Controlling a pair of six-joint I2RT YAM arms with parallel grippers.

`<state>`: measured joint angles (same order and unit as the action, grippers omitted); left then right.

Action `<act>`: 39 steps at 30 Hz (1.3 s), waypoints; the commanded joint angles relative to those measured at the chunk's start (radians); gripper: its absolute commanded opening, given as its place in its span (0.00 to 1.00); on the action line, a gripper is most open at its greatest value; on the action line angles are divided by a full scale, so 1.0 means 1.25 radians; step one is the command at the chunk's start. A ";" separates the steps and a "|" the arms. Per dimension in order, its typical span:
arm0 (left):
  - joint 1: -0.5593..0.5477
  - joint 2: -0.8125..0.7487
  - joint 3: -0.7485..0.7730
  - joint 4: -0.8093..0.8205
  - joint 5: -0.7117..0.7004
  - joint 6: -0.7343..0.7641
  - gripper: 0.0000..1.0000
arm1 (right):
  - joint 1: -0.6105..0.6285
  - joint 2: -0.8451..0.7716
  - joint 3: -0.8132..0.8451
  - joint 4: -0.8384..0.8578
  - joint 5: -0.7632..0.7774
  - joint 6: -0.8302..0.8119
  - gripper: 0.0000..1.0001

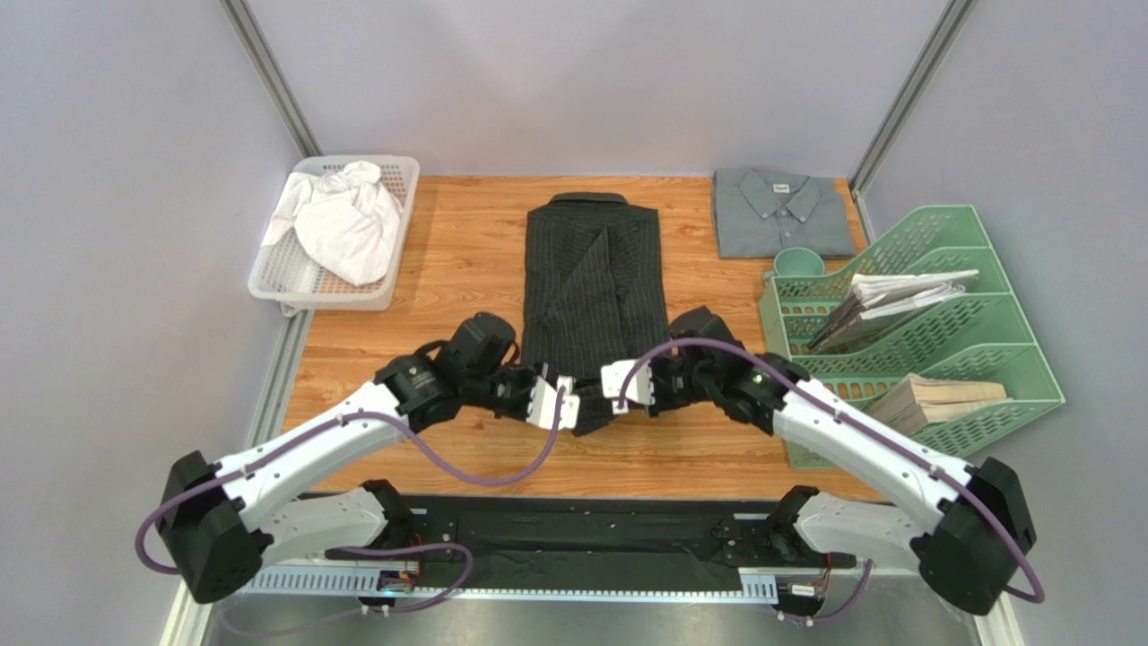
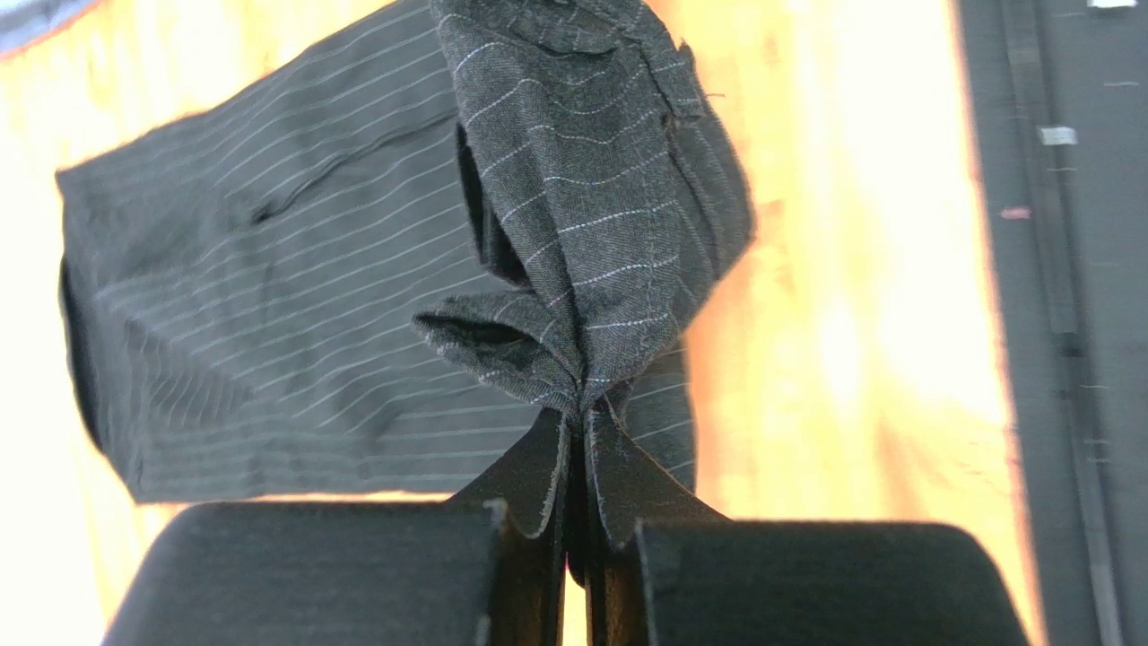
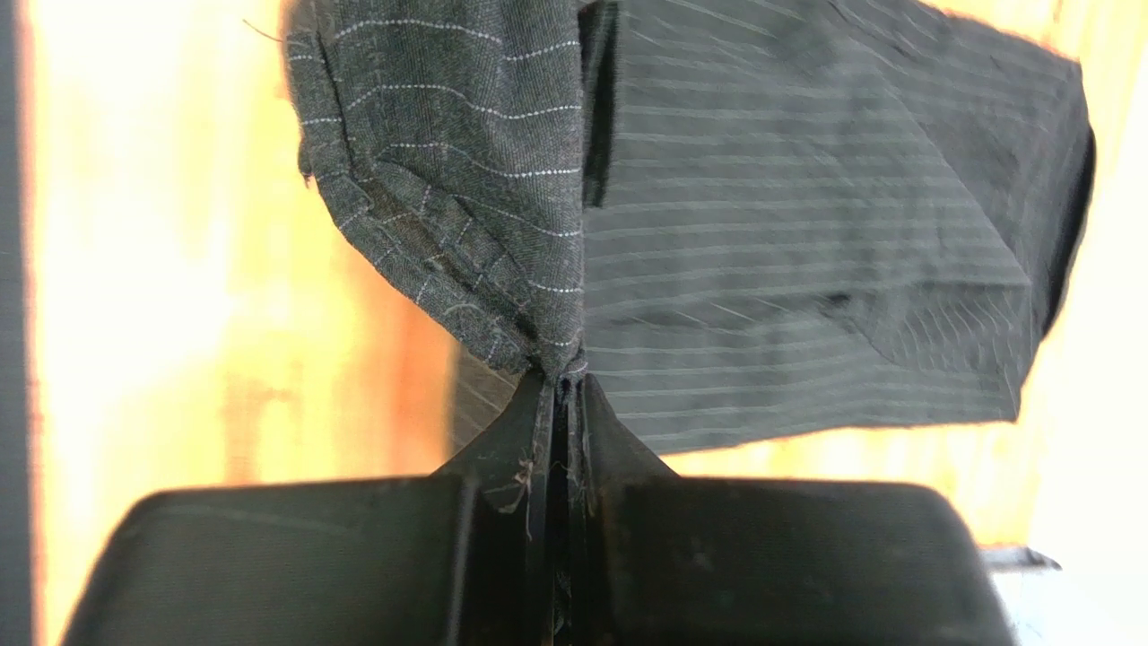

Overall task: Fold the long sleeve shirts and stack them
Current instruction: Fold the shirt

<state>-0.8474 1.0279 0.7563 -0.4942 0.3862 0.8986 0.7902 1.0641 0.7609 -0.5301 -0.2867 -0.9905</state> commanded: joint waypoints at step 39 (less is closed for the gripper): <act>0.297 0.573 0.398 0.178 0.014 -0.070 0.20 | -0.254 0.589 0.388 0.267 -0.036 -0.056 0.19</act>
<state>-0.4961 1.7309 1.1965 -0.3687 0.4141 0.9051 0.4568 1.7802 1.1873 -0.3435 -0.3901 -1.1324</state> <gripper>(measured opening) 0.101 0.104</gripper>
